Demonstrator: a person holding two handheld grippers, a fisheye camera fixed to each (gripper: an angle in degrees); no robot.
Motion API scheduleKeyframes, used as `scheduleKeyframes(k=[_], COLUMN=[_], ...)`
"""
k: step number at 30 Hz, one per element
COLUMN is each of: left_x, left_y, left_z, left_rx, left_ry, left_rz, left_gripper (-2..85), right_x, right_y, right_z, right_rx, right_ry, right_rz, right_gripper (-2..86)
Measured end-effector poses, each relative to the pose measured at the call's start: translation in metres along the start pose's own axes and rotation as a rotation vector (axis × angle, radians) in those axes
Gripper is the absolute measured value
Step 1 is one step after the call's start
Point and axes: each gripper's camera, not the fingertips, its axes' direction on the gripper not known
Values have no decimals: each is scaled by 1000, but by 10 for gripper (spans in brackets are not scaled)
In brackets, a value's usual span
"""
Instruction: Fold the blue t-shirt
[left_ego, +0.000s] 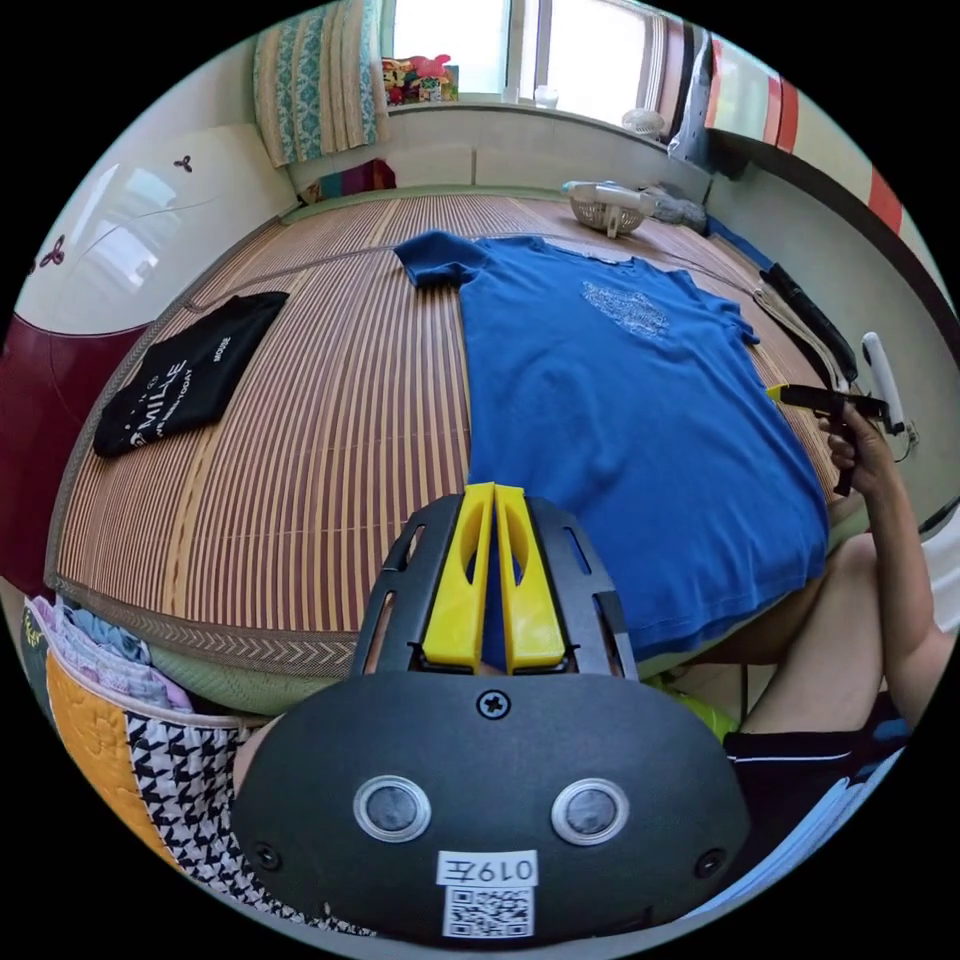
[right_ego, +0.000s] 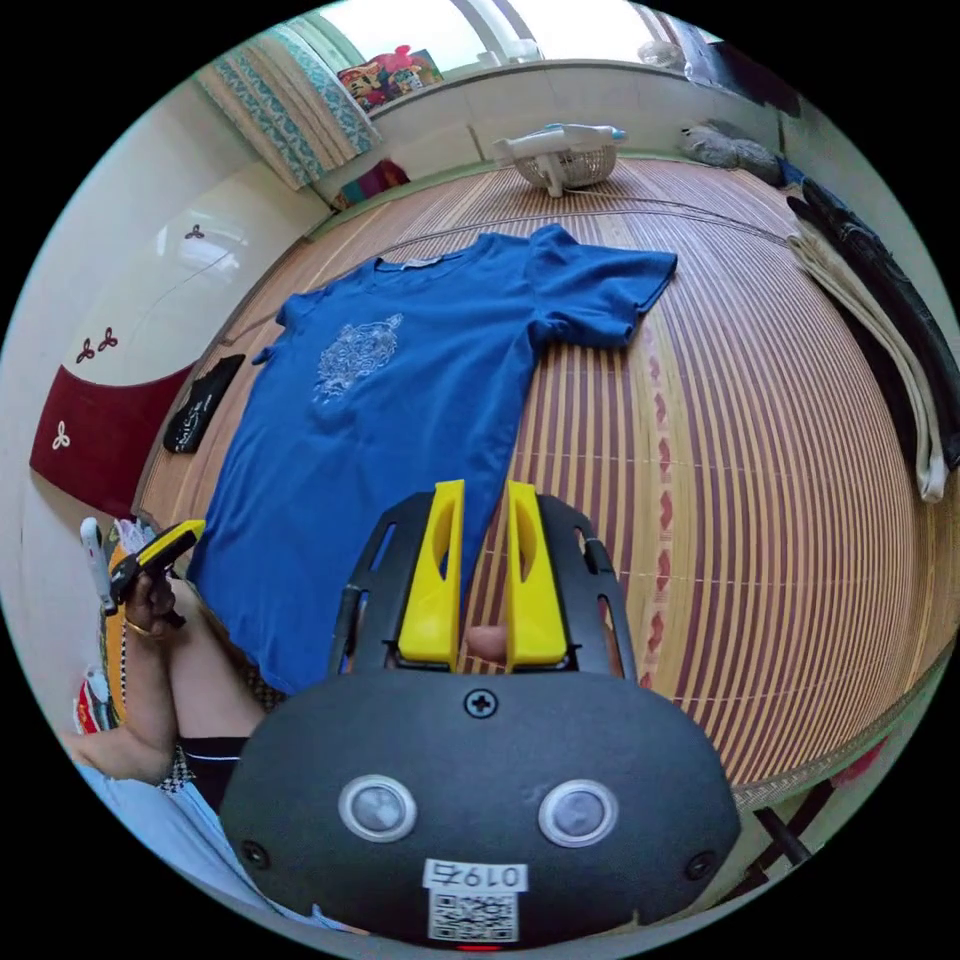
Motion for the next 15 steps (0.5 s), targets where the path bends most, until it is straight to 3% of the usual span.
scheduleKeyframes(k=[2, 7, 15], left_x=[-2, -1, 12], left_y=[1, 3, 12], left_z=[6, 4, -2], left_rx=[-25, -37, -121], left_ry=[-28, -58, -114], left_rz=[14, 35, 129], left_gripper=[9, 9, 9], right_x=[-20, -30, -30], right_y=[-5, -13, -25], right_z=[4, -6, -37], right_rx=[-13, -31, 14], right_ry=[67, 168, 40], right_rz=[-65, -95, -45], right_gripper=[11, -7, 10])
